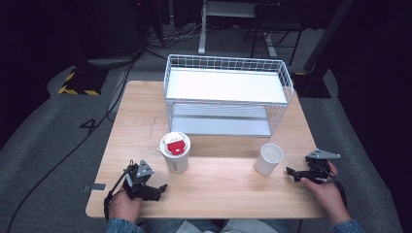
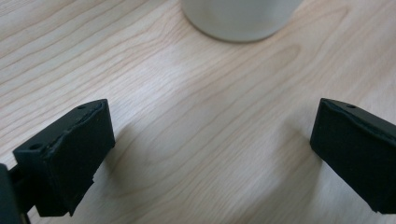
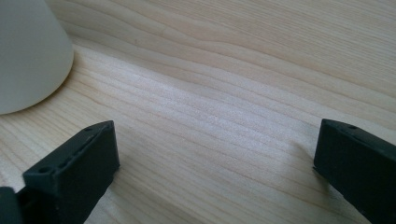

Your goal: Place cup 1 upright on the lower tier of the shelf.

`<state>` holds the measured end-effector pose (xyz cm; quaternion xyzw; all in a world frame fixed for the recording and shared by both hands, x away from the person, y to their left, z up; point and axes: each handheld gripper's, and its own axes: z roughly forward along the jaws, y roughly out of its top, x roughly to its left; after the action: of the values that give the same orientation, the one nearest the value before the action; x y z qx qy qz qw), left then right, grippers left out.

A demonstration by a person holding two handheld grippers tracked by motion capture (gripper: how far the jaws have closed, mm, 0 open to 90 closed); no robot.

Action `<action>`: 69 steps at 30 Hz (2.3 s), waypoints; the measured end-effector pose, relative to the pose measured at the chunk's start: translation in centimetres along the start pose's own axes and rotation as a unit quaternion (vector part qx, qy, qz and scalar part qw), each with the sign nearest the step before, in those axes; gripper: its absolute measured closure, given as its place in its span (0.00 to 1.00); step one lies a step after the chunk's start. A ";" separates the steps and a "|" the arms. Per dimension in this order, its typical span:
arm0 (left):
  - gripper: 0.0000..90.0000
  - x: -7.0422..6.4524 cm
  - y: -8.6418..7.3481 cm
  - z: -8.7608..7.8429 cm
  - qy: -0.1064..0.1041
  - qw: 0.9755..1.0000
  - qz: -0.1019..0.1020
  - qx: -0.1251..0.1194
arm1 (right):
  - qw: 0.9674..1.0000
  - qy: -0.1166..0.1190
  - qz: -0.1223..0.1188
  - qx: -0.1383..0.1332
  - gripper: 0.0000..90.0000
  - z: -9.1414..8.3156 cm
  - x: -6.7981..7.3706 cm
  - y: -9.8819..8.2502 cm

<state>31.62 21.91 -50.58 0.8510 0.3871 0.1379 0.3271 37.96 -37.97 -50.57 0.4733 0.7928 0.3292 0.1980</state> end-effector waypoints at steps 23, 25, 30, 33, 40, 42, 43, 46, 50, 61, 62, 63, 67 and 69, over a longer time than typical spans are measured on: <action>0.00 0.8 -0.3 -0.3 0.008 1.000 -0.011 -0.001 | 1.000 0.005 -0.003 -0.004 0.03 -0.1 -0.1 0.0; 0.00 1.0 -0.3 -0.3 0.008 1.000 -0.007 0.002 | 1.000 0.005 -0.001 -0.006 0.05 -0.2 -0.1 -0.1; 0.00 1.4 -0.3 -0.4 0.009 1.000 -0.005 0.001 | 1.000 0.000 0.006 -0.012 0.05 -0.4 -0.4 -0.2; 0.00 1.5 -0.3 -0.4 0.011 1.000 -0.004 0.000 | 1.000 0.002 0.008 -0.013 0.05 -0.6 -0.6 -0.3; 0.00 1.5 -0.3 -0.3 0.010 1.000 -0.005 0.000 | 1.000 0.001 0.001 -0.031 0.06 -2.1 -0.1 0.0; 0.00 1.5 -0.3 -0.3 0.010 1.000 -0.005 0.000 | 0.999 0.002 0.002 -0.033 0.06 -2.4 0.0 0.0; 0.00 1.5 -0.3 -0.4 0.011 1.000 -0.004 0.000 | 0.999 0.003 0.003 -0.037 0.06 -2.6 0.1 0.0; 0.00 1.5 -0.3 -0.4 0.010 1.000 -0.005 0.000 | 0.999 0.012 0.000 -0.053 0.06 -3.7 0.7 0.3; 0.00 1.5 -0.3 -0.4 0.010 1.000 -0.006 0.000 | 0.998 0.021 -0.010 -0.065 0.07 -4.5 1.6 0.7; 0.00 1.5 -0.3 -0.4 0.011 1.000 -0.006 0.000 | 0.995 0.053 -0.037 -0.083 0.07 -5.8 4.2 1.3; 0.00 1.5 -0.3 -0.4 0.011 1.000 -0.006 0.000 | 0.994 0.054 -0.038 -0.082 0.07 -5.8 4.4 1.4; 0.00 1.5 -0.3 -0.4 0.011 1.000 -0.005 0.000 | 0.994 0.058 -0.040 -0.081 0.07 -5.8 4.6 1.4; 0.00 1.5 -0.3 -0.4 0.011 1.000 -0.005 0.000 | 0.993 0.072 -0.048 -0.075 0.07 -5.6 5.6 1.4; 0.00 1.5 -0.3 -0.3 0.010 1.000 -0.006 0.000 | 0.993 0.077 -0.050 -0.077 0.07 -5.5 6.0 1.5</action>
<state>32.23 23.33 -50.57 0.8472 0.3954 0.1447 0.3240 32.58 -34.06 -45.66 0.3891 0.8007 0.4146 0.1888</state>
